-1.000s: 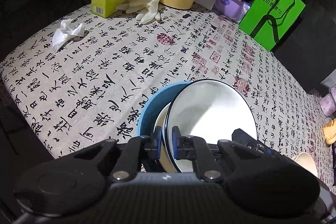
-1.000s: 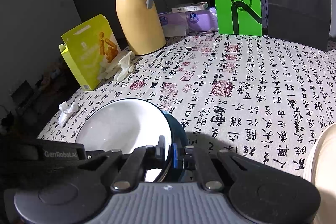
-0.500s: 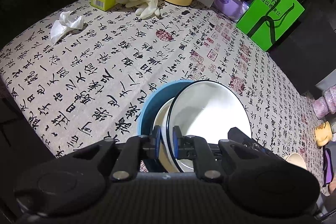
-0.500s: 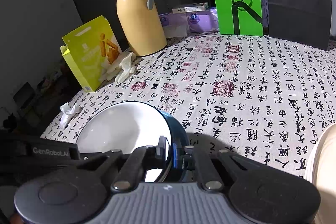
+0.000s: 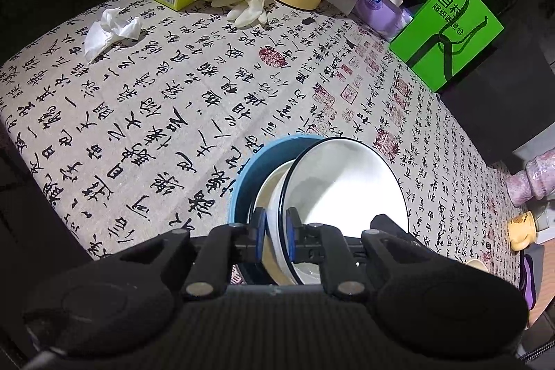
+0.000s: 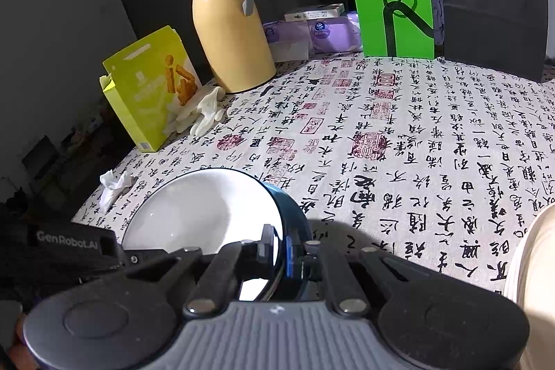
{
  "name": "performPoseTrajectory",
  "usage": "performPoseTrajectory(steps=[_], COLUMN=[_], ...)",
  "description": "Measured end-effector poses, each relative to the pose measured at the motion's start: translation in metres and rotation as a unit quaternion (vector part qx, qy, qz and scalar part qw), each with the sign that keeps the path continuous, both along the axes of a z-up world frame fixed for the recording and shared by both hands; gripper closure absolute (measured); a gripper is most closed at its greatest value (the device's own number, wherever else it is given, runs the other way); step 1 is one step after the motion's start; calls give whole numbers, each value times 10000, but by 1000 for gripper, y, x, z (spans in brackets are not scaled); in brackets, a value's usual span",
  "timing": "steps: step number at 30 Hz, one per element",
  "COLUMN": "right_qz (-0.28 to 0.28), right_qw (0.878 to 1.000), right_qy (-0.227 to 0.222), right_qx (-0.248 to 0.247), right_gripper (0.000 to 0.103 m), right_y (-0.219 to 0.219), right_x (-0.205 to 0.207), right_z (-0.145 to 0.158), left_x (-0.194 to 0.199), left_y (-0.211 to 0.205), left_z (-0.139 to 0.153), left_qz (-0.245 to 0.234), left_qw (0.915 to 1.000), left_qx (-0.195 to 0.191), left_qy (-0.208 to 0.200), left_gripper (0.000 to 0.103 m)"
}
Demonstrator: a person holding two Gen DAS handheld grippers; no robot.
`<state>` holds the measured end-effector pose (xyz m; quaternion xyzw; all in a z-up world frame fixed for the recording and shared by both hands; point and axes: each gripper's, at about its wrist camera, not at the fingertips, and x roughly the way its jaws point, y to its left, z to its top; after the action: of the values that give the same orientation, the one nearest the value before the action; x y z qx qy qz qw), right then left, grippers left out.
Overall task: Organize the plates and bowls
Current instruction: 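Press the white bowl down inside the blue bowl with both grippers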
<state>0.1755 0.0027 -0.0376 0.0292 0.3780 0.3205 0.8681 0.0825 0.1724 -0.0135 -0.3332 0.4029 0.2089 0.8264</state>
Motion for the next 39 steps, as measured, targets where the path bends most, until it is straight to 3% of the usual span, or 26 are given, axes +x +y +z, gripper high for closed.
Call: performPoseTrajectory(steps=[17,30,39], right_qz=[33,200,348], right_qw=[10000,9994,9993], right_qy=[-52,-188,109], right_qx=[-6,-200,55], right_gripper=[96,95,88], right_y=[2,5,-4], right_x=[-2,-2,2], right_z=[1,1,3], left_x=[10,9,8], left_y=[-17,-18,-16], left_z=[14,12,3], left_qz=[-175,-106,-86], left_qw=[9945,9940,9955], left_qx=[964,1049,883], left_qy=[382,305,337], left_gripper=[92,93,93])
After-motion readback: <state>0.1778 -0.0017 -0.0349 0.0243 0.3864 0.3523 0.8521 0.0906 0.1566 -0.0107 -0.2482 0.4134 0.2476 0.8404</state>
